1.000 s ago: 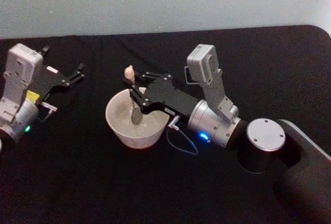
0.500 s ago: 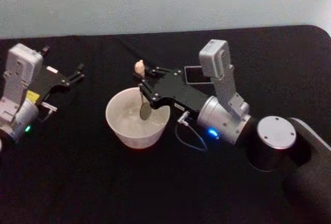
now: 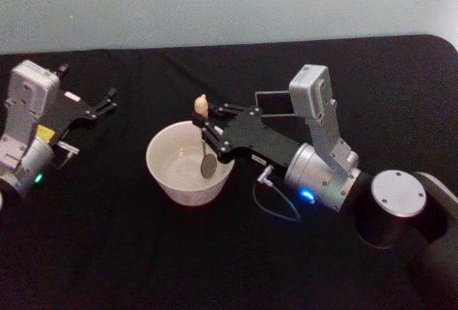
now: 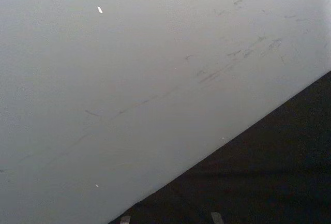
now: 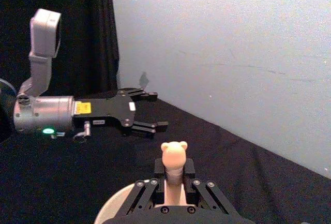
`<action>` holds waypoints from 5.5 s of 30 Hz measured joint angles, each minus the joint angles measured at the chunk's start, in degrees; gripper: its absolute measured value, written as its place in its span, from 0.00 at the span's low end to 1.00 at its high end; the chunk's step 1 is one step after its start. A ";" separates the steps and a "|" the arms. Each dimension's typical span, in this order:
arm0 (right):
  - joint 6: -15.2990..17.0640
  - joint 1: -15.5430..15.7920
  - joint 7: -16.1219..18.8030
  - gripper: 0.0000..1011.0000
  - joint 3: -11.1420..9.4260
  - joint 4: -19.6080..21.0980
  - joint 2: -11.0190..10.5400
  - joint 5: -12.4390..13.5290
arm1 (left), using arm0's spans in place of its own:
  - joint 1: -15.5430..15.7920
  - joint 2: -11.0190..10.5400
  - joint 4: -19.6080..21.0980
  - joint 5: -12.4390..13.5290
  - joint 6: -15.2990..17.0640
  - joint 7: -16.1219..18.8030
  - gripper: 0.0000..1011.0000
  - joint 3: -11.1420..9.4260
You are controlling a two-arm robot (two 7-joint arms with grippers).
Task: Pick up the stirring spoon with one hand, stir inside the cup, then place it back in its original position.
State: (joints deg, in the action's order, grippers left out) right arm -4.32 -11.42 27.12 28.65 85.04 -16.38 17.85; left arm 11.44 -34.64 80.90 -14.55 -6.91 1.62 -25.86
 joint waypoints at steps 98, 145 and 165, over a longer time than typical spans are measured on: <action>2.34 2.92 1.50 0.21 1.59 5.38 -2.88 2.98 | 0.00 0.00 0.00 0.00 0.00 0.00 0.99 0.00; 0.02 -1.75 -1.85 0.21 0.36 -1.92 2.02 -0.73 | 0.00 0.00 0.00 0.00 0.00 0.00 0.99 0.00; 1.19 0.48 -0.16 0.21 -3.10 7.18 -0.72 5.40 | 0.00 0.00 0.00 0.00 0.00 0.00 0.99 0.00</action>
State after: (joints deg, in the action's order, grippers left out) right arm -3.13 -10.94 26.96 25.55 92.22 -17.10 23.25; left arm 11.43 -34.64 80.90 -14.55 -6.91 1.62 -25.86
